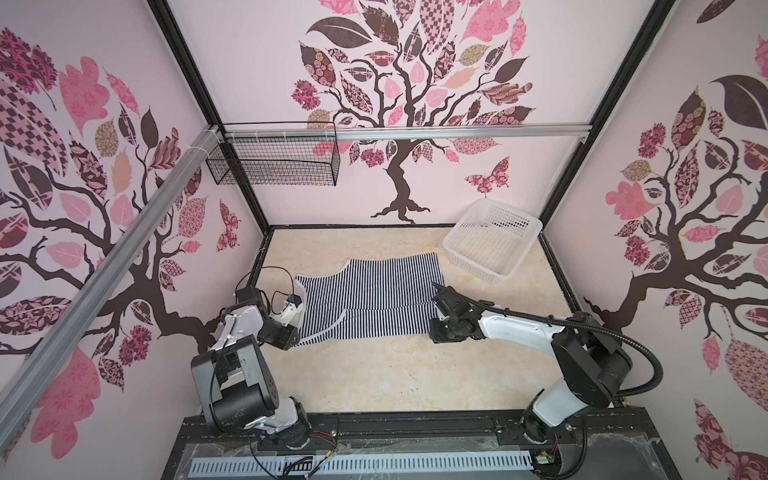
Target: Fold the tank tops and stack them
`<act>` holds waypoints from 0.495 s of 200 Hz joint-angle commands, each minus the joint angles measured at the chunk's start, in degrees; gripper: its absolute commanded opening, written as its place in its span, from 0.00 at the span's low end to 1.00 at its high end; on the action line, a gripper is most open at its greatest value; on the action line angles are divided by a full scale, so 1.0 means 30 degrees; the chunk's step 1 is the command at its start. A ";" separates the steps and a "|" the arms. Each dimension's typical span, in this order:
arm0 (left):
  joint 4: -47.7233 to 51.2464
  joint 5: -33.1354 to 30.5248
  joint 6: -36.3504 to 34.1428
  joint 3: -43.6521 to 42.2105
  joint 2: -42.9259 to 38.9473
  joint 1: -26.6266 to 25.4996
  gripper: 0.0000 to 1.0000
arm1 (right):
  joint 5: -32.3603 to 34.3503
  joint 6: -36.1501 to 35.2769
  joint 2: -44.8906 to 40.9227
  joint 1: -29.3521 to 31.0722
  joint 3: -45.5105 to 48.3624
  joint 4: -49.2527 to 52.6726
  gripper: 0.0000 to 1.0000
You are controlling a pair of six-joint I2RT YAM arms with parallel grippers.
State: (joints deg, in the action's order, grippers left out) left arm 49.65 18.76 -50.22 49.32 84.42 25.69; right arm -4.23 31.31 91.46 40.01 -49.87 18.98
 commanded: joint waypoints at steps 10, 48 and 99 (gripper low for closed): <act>0.2269 0.2182 -0.1430 0.1514 0.1581 0.1308 0.41 | -0.0069 0.0269 0.0154 0.0023 0.0066 -0.0174 0.36; 0.2354 0.1918 -0.1978 0.1586 0.2207 0.1602 0.42 | -0.0278 0.0330 0.0171 0.0026 0.0331 -0.0679 0.36; 0.2735 0.1978 -0.2508 0.1233 0.2954 0.1631 0.42 | -0.0262 0.0134 0.0451 0.0025 0.0355 -0.0849 0.36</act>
State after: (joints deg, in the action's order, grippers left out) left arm 56.77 23.68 -56.01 53.47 92.09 30.39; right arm -4.78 31.75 91.66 40.01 -48.88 16.47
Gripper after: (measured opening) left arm 0.418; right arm 0.358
